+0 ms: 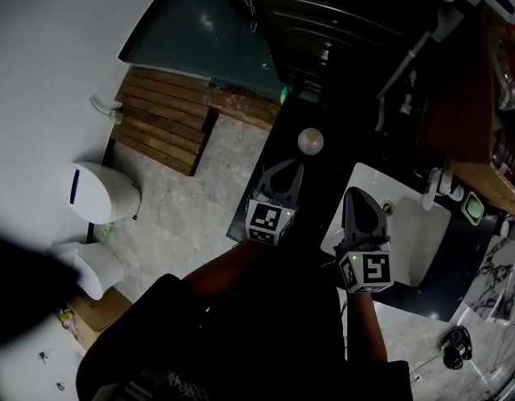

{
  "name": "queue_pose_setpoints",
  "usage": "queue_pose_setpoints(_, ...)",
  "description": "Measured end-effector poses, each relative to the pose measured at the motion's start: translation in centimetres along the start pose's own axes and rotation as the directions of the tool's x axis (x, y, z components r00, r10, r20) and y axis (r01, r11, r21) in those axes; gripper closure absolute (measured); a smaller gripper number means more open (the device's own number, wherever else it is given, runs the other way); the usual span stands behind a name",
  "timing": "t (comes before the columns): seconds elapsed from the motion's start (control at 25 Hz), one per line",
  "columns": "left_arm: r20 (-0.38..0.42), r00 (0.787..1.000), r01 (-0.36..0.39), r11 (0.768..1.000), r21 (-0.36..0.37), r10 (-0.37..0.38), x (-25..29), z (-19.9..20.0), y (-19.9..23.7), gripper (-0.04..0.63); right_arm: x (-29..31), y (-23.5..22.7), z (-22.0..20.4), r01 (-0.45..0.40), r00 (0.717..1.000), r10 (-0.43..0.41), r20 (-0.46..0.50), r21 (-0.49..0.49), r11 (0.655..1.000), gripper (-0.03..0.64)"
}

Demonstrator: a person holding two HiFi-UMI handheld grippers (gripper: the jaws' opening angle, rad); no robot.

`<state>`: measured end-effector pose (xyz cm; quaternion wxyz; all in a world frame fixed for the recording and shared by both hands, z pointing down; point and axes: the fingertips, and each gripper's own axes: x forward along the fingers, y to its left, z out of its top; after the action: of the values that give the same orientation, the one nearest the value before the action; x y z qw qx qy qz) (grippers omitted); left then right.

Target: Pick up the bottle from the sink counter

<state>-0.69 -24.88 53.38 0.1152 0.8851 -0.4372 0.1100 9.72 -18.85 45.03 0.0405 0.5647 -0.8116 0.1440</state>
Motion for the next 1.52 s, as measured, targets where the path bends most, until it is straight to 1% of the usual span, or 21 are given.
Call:
queue_pose_setpoints(0.12,0.003,1.000,0.004,1.000,-0.021,-0.004,1.0,-0.9,0.7,0.578,0.9,-1.4,0.3,0.007,1.000,-0.007,-0.008,-0.010,1.000,0.578)
queue_pose_setpoints(0.24,0.001,1.000,0.001,1.000,-0.005,-0.001,2.2,-1.2,1.3,0.578,1.7,-2.5,0.4,0.011,1.000,-0.011,-0.014,-0.016,1.000,0.578)
queue_pose_setpoints(0.36,-0.020,1.000,-0.015,1.000,0.003,0.015,3.5,-2.0,1.6,0.568,1.9,-3.1,-0.1,0.013,1.000,-0.013,-0.026,-0.015,1.000,0.578)
queue_pose_setpoints(0.4,-0.031,0.999,-0.020,1.000,0.002,0.020,3.9,-2.5,1.7,0.521,1.8,-3.2,-0.4,0.014,0.999,-0.015,-0.033,-0.013,1.000,0.578)
queue_pose_setpoints(0.44,-0.044,0.999,-0.022,1.000,0.001,0.022,4.3,-2.9,1.8,0.458,1.8,-3.3,-0.7,0.016,0.999,-0.016,-0.040,-0.009,1.000,0.578)
queue_pose_setpoints(0.48,-0.060,0.998,-0.021,1.000,-0.001,0.021,4.8,-3.4,1.9,0.425,1.8,-3.4,-0.8,0.020,0.999,-0.020,-0.045,0.000,1.000,0.578)
queue_pose_setpoints(0.6,-0.115,0.993,-0.001,1.000,0.004,0.001,6.2,-5.1,1.9,0.402,1.7,-4.0,-0.7,0.041,0.999,-0.040,-0.033,0.047,0.998,0.578)
queue_pose_setpoints(0.64,-0.132,0.991,0.004,1.000,0.010,-0.002,6.7,-5.6,1.9,0.379,1.7,-4.1,-0.6,0.045,0.999,-0.044,-0.027,0.052,0.998,0.578)
queue_pose_setpoints(0.72,-0.158,0.987,0.006,1.000,0.028,-0.002,7.5,-6.2,2.0,0.330,1.8,-4.1,-0.3,0.043,0.999,-0.042,-0.022,0.044,0.998,0.578)
queue_pose_setpoints(0.88,-0.225,0.974,0.032,0.998,0.048,-0.021,9.4,-7.7,2.3,0.259,1.9,-4.7,-0.3,0.048,0.999,-0.048,-0.027,0.023,0.999,0.578)
queue_pose_setpoints(1.0,-0.249,0.968,0.034,0.997,0.063,-0.017,10.5,-8.3,2.6,0.235,1.5,-5.6,-0.9,0.069,0.997,-0.068,-0.042,0.025,0.997,0.578)
queue_pose_setpoints(1.12,-0.271,0.962,0.041,0.997,0.061,-0.023,11.4,-8.9,2.8,0.217,1.1,-6.1,-1.7,0.086,0.995,-0.084,-0.060,0.033,0.996,0.578)
queue_pose_setpoints(1.24,-0.280,0.959,0.054,0.996,0.075,-0.031,12.1,-9.3,2.6,0.203,0.9,-6.3,-2.1,0.092,0.994,-0.090,-0.068,0.037,0.995,0.578)
queue_pose_setpoints(1.44,-0.314,0.949,0.057,0.993,0.108,-0.020,12.7,-10.2,2.5,0.198,0.7,-6.7,-1.8,0.088,0.994,-0.086,-0.061,0.035,0.995,0.578)
queue_pose_setpoints(1.52,-0.343,0.939,0.048,0.993,0.108,-0.008,12.8,-10.7,2.6,0.198,0.7,-6.8,-1.7,0.090,0.994,-0.089,-0.059,0.014,0.996,0.578)
